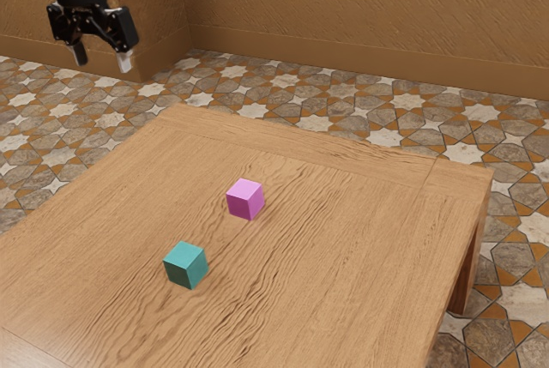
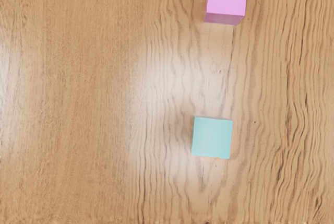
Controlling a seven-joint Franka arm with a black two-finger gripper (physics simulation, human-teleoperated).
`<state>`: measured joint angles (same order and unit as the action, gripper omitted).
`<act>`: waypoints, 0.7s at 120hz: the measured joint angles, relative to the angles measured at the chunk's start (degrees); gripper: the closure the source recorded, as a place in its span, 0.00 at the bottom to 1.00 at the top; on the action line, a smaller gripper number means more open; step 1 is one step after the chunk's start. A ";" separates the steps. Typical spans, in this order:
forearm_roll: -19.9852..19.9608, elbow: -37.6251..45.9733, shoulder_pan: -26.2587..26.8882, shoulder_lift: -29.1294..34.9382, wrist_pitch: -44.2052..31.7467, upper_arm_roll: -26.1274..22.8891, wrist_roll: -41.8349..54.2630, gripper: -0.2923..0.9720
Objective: Pick up the blue block with one arm, and put the blue block on the pink block with one arm
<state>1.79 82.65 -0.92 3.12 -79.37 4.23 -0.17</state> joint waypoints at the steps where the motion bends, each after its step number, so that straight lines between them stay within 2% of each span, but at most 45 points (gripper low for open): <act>1: 0.01 -0.01 -0.09 -0.02 0.13 0.00 0.01 0.23; 27: 0.16 -0.28 1.11 -0.22 2.19 0.00 0.19 0.23; 31: 0.23 -2.99 1.28 -0.13 2.72 -0.17 0.24 0.23; 38: 0.23 -12.64 1.06 -0.15 4.87 -0.99 0.33 0.23; 47: 0.22 -17.09 0.78 -0.54 6.68 -2.42 0.43 0.23; 84: 0.09 -18.29 1.45 -0.96 9.05 -6.18 0.75 0.23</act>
<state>1.89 64.36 0.53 2.16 -70.32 -1.95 0.58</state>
